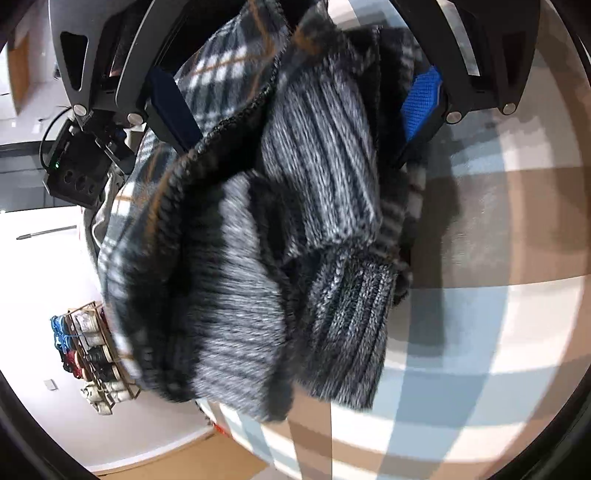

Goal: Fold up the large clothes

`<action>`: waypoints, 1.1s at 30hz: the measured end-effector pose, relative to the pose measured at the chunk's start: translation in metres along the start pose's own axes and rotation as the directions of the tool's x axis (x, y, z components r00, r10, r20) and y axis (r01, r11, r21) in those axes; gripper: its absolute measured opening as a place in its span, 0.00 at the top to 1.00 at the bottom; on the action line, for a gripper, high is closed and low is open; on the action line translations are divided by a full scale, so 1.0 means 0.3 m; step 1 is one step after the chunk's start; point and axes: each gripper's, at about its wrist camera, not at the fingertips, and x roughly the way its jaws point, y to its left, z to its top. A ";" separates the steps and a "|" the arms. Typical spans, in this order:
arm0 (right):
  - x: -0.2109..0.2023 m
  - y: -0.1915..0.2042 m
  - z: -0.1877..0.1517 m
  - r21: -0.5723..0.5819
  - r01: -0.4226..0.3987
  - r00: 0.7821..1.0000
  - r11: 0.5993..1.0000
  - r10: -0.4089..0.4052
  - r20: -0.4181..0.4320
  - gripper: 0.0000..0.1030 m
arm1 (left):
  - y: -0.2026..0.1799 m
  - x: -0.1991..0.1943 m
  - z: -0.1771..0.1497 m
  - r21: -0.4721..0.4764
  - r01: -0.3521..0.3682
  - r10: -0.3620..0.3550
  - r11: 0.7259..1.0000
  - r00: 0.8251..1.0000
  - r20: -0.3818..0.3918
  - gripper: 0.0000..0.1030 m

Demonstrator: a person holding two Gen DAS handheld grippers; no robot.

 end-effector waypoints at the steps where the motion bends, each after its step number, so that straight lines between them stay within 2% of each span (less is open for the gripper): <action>1: 0.010 -0.005 0.008 0.007 -0.007 1.000 1.000 0.007 -0.018 0.17 | 0.000 0.003 0.005 -0.003 0.014 -0.014 1.000 1.000 -0.011 0.08; 4: 0.031 -0.008 0.040 0.001 -0.017 0.999 1.000 0.017 -0.050 0.16 | -0.004 0.008 0.006 0.011 0.032 -0.032 0.999 0.999 -0.043 0.08; 9: 0.113 -0.028 0.079 0.048 -0.066 0.985 0.997 0.073 -0.159 0.10 | -0.014 0.019 0.041 0.045 0.069 -0.065 0.997 0.995 -0.074 0.08; 15: 0.145 -0.030 0.067 0.038 -0.094 0.981 0.995 0.099 -0.166 0.09 | -0.022 0.045 0.076 0.081 0.074 -0.063 0.994 0.988 -0.139 0.08; 17: 0.144 -0.039 0.058 0.054 -0.111 0.980 0.992 0.119 -0.160 0.11 | -0.029 0.053 0.078 0.087 0.080 -0.067 0.993 0.988 -0.139 0.08; 20: 0.130 -0.057 0.048 0.059 -0.124 0.979 0.991 0.132 -0.154 0.18 | -0.066 0.061 0.057 0.154 0.035 -0.017 0.987 0.993 -0.115 0.09; 23: 0.106 -0.077 0.038 0.069 -0.132 0.979 0.989 0.141 -0.146 0.22 | -0.113 0.056 0.012 0.223 -0.021 0.043 0.975 0.995 -0.094 0.17; 25: 0.093 -0.088 0.028 0.067 -0.137 0.978 0.988 0.145 -0.147 0.22 | -0.131 0.045 0.008 0.242 -0.081 0.102 0.967 0.992 -0.073 0.19; 26: 0.088 -0.090 0.024 0.061 -0.137 0.979 0.989 0.145 -0.146 0.22 | -0.129 0.034 0.005 0.244 -0.134 0.153 0.960 0.987 -0.058 0.19; 29: 0.069 -0.109 0.006 0.054 -0.134 0.980 0.990 0.140 -0.141 0.22 | -0.092 -0.005 0.017 0.179 -0.187 0.196 0.966 0.980 -0.030 0.18; 31: 0.062 -0.108 -0.008 0.051 -0.128 0.981 0.990 0.134 -0.138 0.22 | -0.060 0.014 0.027 0.113 -0.150 0.160 0.982 0.984 -0.083 0.17; 32: 0.060 -0.100 -0.013 0.051 -0.126 0.982 0.991 0.132 -0.136 0.22 | -0.055 0.027 0.029 0.104 -0.151 0.161 0.983 0.982 -0.096 0.16; 33: 0.060 -0.097 -0.014 0.054 -0.126 0.982 0.991 0.133 -0.135 0.22 | -0.058 0.037 0.032 0.113 -0.170 0.181 0.979 0.978 -0.098 0.10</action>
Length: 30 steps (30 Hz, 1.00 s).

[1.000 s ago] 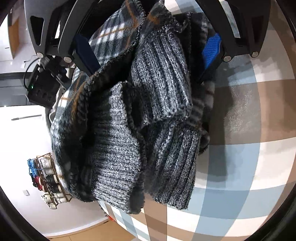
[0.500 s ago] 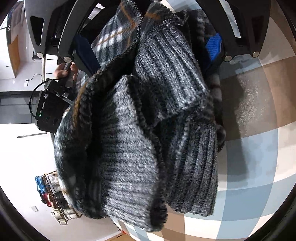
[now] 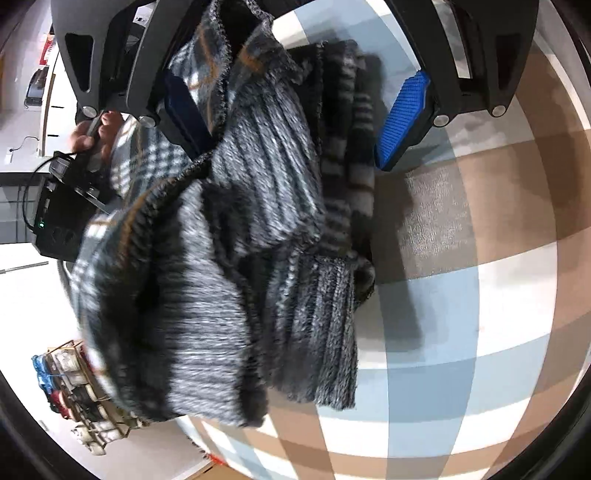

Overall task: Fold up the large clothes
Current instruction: 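Lift the folded bundle off the bed with both tools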

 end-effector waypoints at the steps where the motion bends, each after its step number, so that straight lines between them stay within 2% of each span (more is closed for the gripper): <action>1: -0.001 0.000 -0.002 0.001 -0.001 1.000 1.000 0.001 0.001 0.22 | -0.007 0.003 0.008 0.010 -0.027 0.027 1.000 1.000 0.004 0.07; 2: -0.001 0.003 -0.004 0.002 0.000 1.000 1.000 0.000 0.003 0.22 | -0.002 0.008 0.029 0.017 -0.034 0.034 0.999 0.999 0.013 0.07; 4: 0.009 0.010 -0.006 0.004 0.000 1.000 1.000 0.000 0.006 0.22 | -0.023 0.034 0.037 0.035 -0.068 0.067 0.997 0.998 0.013 0.01; 6: 0.007 0.014 -0.011 0.002 0.003 1.000 1.000 -0.003 0.005 0.22 | -0.041 0.067 0.040 0.031 -0.038 0.038 0.999 0.999 -0.001 0.01; 10: 0.007 0.010 -0.009 0.013 -0.004 1.000 1.000 0.004 0.004 0.22 | -0.036 0.076 0.063 0.032 -0.010 0.009 0.999 0.999 0.032 0.01; 12: 0.010 0.006 -0.004 0.016 -0.008 1.000 1.000 0.008 0.001 0.22 | -0.030 0.078 0.046 0.045 0.031 -0.033 0.999 0.999 0.043 0.01; 14: 0.011 -0.002 0.003 0.021 -0.016 1.000 1.000 0.016 -0.002 0.22 | -0.016 0.087 0.002 0.031 0.162 -0.163 0.986 0.987 0.016 0.02; 15: 0.011 -0.008 0.007 0.028 -0.020 1.000 0.999 0.020 -0.003 0.22 | 0.036 0.061 -0.015 0.021 0.203 -0.204 0.979 0.979 0.005 0.02; 17: 0.010 -0.017 0.013 0.031 -0.027 1.000 0.999 0.027 -0.009 0.23 | 0.024 0.058 -0.029 0.039 0.207 -0.207 0.978 0.978 0.007 0.02; 19: 0.009 -0.025 0.016 0.038 -0.045 0.999 0.998 0.046 -0.026 0.24 | 0.006 0.081 -0.047 0.054 0.259 -0.259 0.964 0.966 -0.011 0.11; 20: 0.006 -0.027 0.018 0.040 -0.057 0.998 0.998 0.058 -0.039 0.25 | -0.011 0.087 -0.049 0.062 0.271 -0.271 0.961 0.962 -0.013 0.11; 22: 0.000 -0.025 0.017 0.010 -0.073 0.994 0.997 0.073 -0.077 0.25 | -0.039 0.094 -0.059 0.086 0.285 -0.285 0.955 0.958 -0.017 0.11; 24: -0.002 -0.039 0.016 0.014 -0.084 0.994 0.996 0.085 -0.076 0.24 | -0.042 0.105 -0.065 0.097 0.274 -0.273 0.957 0.962 -0.023 0.11; 26: 0.007 -0.051 0.025 0.024 -0.078 0.995 0.997 0.079 -0.066 0.21 | -0.036 0.119 -0.057 0.087 0.263 -0.262 0.961 0.965 -0.024 0.11; 29: 0.036 -0.039 0.029 0.015 -0.055 0.996 0.998 0.056 -0.064 0.17 | -0.012 0.116 -0.063 0.055 0.290 -0.290 0.955 0.957 -0.010 0.12; 30: 0.046 -0.037 0.030 0.012 -0.052 0.997 0.999 0.052 -0.064 0.17 | -0.002 0.113 -0.070 0.057 0.286 -0.286 0.956 0.958 -0.005 0.17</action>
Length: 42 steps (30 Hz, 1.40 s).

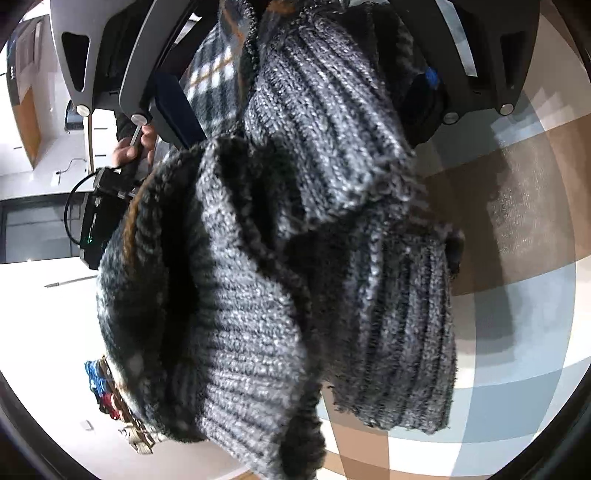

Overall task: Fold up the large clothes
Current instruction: 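Lift the folded bundle off the bed with both tools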

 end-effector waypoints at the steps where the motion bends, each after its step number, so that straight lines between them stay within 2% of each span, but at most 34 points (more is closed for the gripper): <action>1: 0.004 0.002 0.002 -0.003 0.004 1.000 1.000 -0.004 0.006 0.18 | 0.001 -0.003 -0.003 0.003 -0.010 0.010 1.000 1.000 0.007 0.24; 2: 0.002 0.003 0.005 0.001 0.003 1.000 1.000 -0.003 0.013 0.23 | -0.002 -0.009 -0.012 0.006 -0.015 0.014 1.000 1.000 0.020 0.28; 4: -0.020 -0.004 0.001 0.025 -0.011 0.999 1.000 0.010 0.034 0.29 | -0.016 -0.023 -0.029 -0.007 -0.012 0.012 1.000 0.999 0.034 0.42; 7: -0.045 0.002 -0.015 0.037 -0.024 0.997 0.999 0.021 0.069 0.34 | -0.029 -0.039 -0.053 -0.015 0.006 -0.005 1.000 0.998 0.061 0.51; 10: -0.078 0.021 -0.036 0.054 -0.038 0.995 0.998 0.033 0.094 0.37 | -0.058 -0.044 -0.073 -0.003 0.011 -0.011 1.000 0.997 0.073 0.51; 13: -0.138 0.040 -0.053 0.038 -0.036 0.991 0.999 0.031 0.131 0.38 | -0.085 -0.059 -0.069 -0.016 0.058 -0.056 0.998 0.995 0.087 0.52; 18: -0.314 0.075 -0.057 0.024 -0.029 0.979 0.999 0.024 0.202 0.38 | -0.194 -0.067 -0.020 0.032 0.112 -0.115 0.993 0.986 0.121 0.51; 23: -0.613 0.154 -0.046 -0.005 0.024 0.958 1.000 -0.021 0.286 0.38 | -0.470 -0.053 0.051 0.148 0.158 -0.178 0.976 0.976 0.128 0.51; 27: -0.929 0.209 -0.029 -0.004 0.101 0.934 0.995 -0.093 0.346 0.38 | -0.732 -0.009 0.122 0.227 0.189 -0.219 0.955 0.969 0.117 0.51; 29: -1.069 0.223 -0.012 -0.011 0.165 0.920 0.986 -0.150 0.361 0.38 | -0.885 0.050 0.172 0.256 0.209 -0.241 0.944 0.965 0.100 0.51; 32: -1.309 0.227 0.028 0.014 0.292 0.885 0.956 -0.276 0.375 0.37 | -1.087 0.162 0.235 0.312 0.223 -0.262 0.924 0.961 0.090 0.51; 35: -1.467 0.174 0.084 0.034 0.383 0.857 0.923 -0.369 0.359 0.36 | -1.221 0.306 0.303 0.306 0.249 -0.284 0.919 0.956 0.072 0.51; 37: -1.546 0.090 0.126 0.074 0.423 0.845 0.903 -0.423 0.327 0.36 | -1.272 0.413 0.346 0.302 0.249 -0.285 0.920 0.955 0.081 0.51; 39: -1.593 -0.028 0.167 0.097 0.457 0.836 0.884 -0.464 0.292 0.35 | -1.276 0.533 0.387 0.251 0.269 -0.292 0.930 0.954 0.062 0.51; 42: -1.605 -0.244 0.179 0.172 0.470 0.834 0.865 -0.500 0.234 0.33 | -1.236 0.715 0.419 0.191 0.237 -0.250 0.953 0.967 0.047 0.51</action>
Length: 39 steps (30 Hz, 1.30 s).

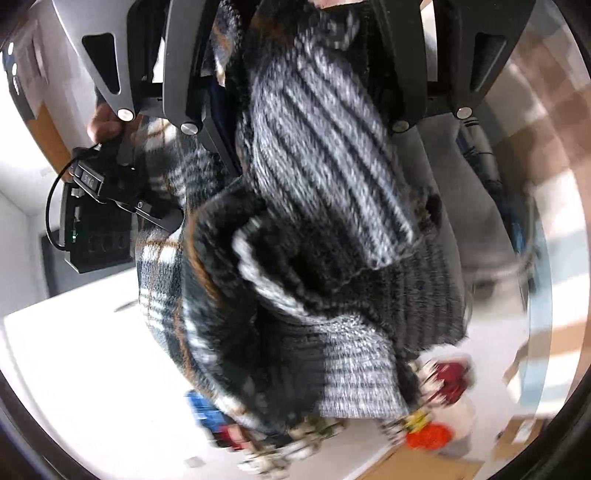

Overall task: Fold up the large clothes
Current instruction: 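Carry the bundle with both tools over to the clothes stack on the grey box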

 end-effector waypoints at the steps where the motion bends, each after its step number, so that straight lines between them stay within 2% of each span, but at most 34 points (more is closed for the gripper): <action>1: 0.039 -0.078 -0.007 0.043 0.011 1.000 0.999 -0.010 -0.025 0.31 | 0.026 0.044 0.005 -0.016 -0.004 0.004 1.000 1.000 -0.002 0.51; 3: 0.079 -0.171 -0.010 0.117 -0.034 0.999 0.993 0.036 -0.015 0.24 | 0.059 0.052 -0.004 -0.004 0.002 -0.002 1.000 1.000 0.028 0.48; 5: 0.070 -0.205 -0.022 0.126 -0.088 0.996 0.988 0.086 0.025 0.22 | 0.093 -0.004 -0.016 0.013 0.018 -0.019 1.000 0.999 0.042 0.46; 7: 0.065 -0.214 -0.015 0.085 -0.046 0.998 0.995 0.043 0.037 0.11 | 0.116 -0.057 -0.025 0.019 0.004 -0.005 1.000 1.000 0.026 0.45; 8: 0.064 -0.201 -0.022 0.080 -0.016 0.999 0.997 0.013 0.038 0.07 | 0.140 -0.126 -0.065 0.032 -0.012 0.011 0.999 0.999 0.030 0.45; 11: 0.046 -0.193 -0.026 0.071 0.035 0.999 0.997 -0.038 0.038 0.06 | 0.081 -0.178 -0.022 0.078 -0.088 0.082 0.993 0.994 0.075 0.45; 14: -0.002 -0.128 -0.020 0.079 0.123 0.989 0.989 -0.128 0.073 0.06 | 0.029 -0.308 -0.017 0.141 -0.208 0.178 0.968 0.963 0.202 0.45; 16: -0.048 -0.080 -0.031 0.061 0.200 0.969 0.978 -0.207 0.139 0.06 | -0.026 -0.375 0.006 0.191 -0.235 0.177 0.953 0.944 0.278 0.45; 18: -0.113 -0.034 -0.048 0.044 0.286 0.928 0.957 -0.288 0.236 0.06 | -0.091 -0.368 0.021 0.234 -0.248 0.170 0.940 0.936 0.307 0.45; 20: -0.182 0.039 -0.102 -0.009 0.341 0.870 0.940 -0.313 0.381 0.06 | -0.171 -0.307 0.032 0.319 -0.235 0.143 0.918 0.947 0.287 0.45; 21: -0.208 0.075 -0.136 -0.052 0.347 0.849 0.936 -0.290 0.441 0.05 | -0.203 -0.279 0.027 0.370 -0.224 0.125 0.902 0.954 0.273 0.45; 22: -0.223 0.102 -0.169 -0.095 0.331 0.844 0.939 -0.249 0.476 0.05 | -0.230 -0.254 0.018 0.412 -0.221 0.117 0.884 0.958 0.262 0.45; 23: -0.221 0.117 -0.197 -0.128 0.308 0.851 0.943 -0.212 0.481 0.05 | -0.265 -0.210 0.026 0.445 -0.219 0.117 0.868 0.962 0.245 0.45; 25: -0.189 0.127 -0.231 -0.173 0.277 0.873 0.945 -0.173 0.456 0.07 | -0.260 -0.108 0.056 0.452 -0.247 0.165 0.857 0.963 0.212 0.45; 27: -0.121 0.116 -0.257 -0.194 0.291 0.895 0.937 -0.195 0.400 0.20 | -0.192 -0.036 0.102 0.403 -0.273 0.228 0.874 0.961 0.156 0.45; 28: -0.077 0.098 -0.260 -0.194 0.294 0.911 0.936 -0.213 0.354 0.21 | -0.148 0.004 0.130 0.363 -0.294 0.270 0.884 0.956 0.118 0.45; 29: -0.048 0.085 -0.263 -0.191 0.326 0.907 0.926 -0.250 0.339 0.22 | -0.114 0.013 0.138 0.330 -0.301 0.287 0.894 0.953 0.093 0.46; 30: -0.021 0.069 -0.273 -0.189 0.360 0.898 0.914 -0.285 0.334 0.22 | -0.075 0.024 0.146 0.293 -0.286 0.273 0.912 0.958 0.086 0.46; 32: 0.029 0.017 -0.280 -0.163 0.312 0.921 0.936 -0.256 0.293 0.22 | -0.035 0.014 0.152 0.268 -0.267 0.245 0.926 0.963 0.115 0.46; 35: 0.047 -0.004 -0.288 -0.153 0.287 0.926 0.946 -0.233 0.297 0.22 | 0.027 0.037 0.177 0.203 -0.227 0.211 0.952 0.972 0.100 0.46; 37: 0.041 -0.010 -0.293 -0.147 0.272 0.928 0.951 -0.219 0.302 0.22 | 0.040 0.045 0.182 0.193 -0.232 0.215 0.953 0.971 0.106 0.46; 39: 0.028 -0.009 -0.292 -0.143 0.280 0.924 0.949 -0.226 0.308 0.22 | -0.018 0.045 0.176 0.236 -0.276 0.254 0.932 0.960 0.119 0.46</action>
